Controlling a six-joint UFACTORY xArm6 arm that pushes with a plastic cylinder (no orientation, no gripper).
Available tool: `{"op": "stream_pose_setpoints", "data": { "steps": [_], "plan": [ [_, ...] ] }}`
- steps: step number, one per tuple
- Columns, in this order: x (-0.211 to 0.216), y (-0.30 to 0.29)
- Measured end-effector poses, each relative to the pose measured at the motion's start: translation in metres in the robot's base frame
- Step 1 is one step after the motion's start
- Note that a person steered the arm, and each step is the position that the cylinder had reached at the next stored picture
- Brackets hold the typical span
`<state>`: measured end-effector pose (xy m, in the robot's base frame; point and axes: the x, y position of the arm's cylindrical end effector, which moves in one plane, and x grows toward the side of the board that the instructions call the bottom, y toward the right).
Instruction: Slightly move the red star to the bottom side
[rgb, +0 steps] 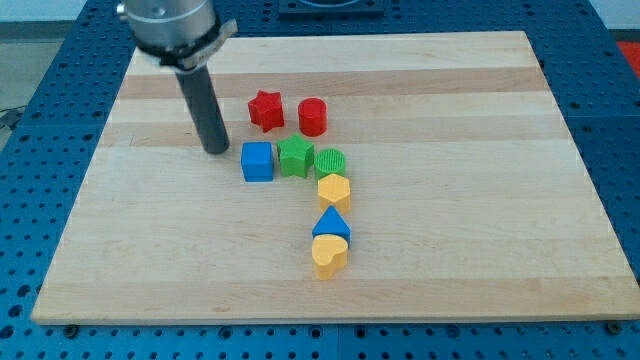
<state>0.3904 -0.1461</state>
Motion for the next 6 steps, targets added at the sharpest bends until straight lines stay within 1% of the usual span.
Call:
{"op": "stream_pose_setpoints", "data": {
  "steps": [2, 3, 4, 6],
  "plan": [
    [-0.061, 0.011],
    [-0.078, 0.019],
    [-0.078, 0.019],
    [-0.076, 0.058]
  ]
}}
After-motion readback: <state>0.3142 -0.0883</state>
